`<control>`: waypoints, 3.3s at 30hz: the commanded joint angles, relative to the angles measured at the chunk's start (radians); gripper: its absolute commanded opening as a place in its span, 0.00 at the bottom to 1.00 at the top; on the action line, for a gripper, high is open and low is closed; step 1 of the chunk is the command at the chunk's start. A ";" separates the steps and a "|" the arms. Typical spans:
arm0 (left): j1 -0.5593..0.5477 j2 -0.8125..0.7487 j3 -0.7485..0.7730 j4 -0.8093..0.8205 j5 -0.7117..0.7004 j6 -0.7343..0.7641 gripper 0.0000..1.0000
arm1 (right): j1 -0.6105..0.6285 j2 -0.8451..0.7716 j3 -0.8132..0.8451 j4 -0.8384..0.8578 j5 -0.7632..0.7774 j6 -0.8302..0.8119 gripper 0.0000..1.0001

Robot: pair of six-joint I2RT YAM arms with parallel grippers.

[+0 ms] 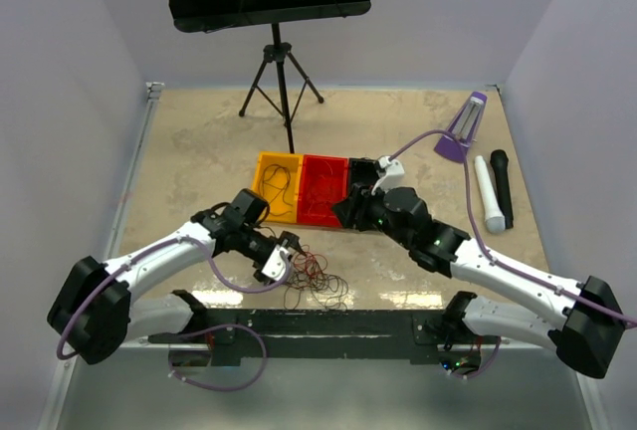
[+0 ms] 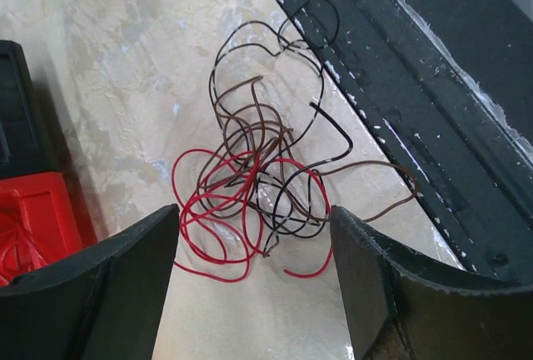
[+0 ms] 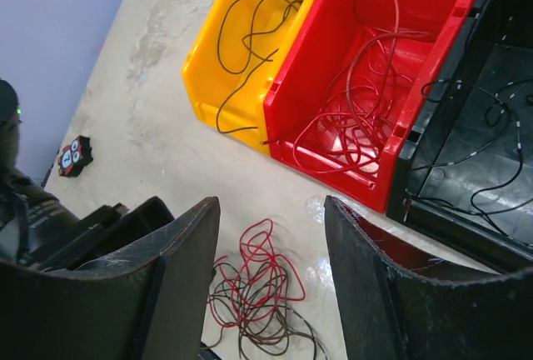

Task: Untangle the cables
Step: Untie the cable.

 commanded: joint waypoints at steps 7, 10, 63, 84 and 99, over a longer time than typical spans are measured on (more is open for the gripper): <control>-0.026 0.067 -0.026 0.170 0.036 0.009 0.52 | 0.022 0.019 0.020 0.072 -0.021 0.007 0.57; -0.035 0.098 -0.023 0.214 0.028 -0.002 0.21 | 0.032 0.029 0.015 0.088 -0.012 0.009 0.58; -0.017 -0.323 0.716 0.409 -0.159 -0.866 0.00 | 0.364 0.389 0.006 0.591 0.069 -0.194 0.63; -0.017 -0.234 1.028 0.935 -0.407 -0.687 0.00 | 0.392 0.555 -0.144 0.620 0.055 -0.027 0.57; -0.017 -0.122 1.135 1.343 -0.527 -0.058 0.00 | 0.423 0.599 -0.197 0.614 0.066 0.055 0.53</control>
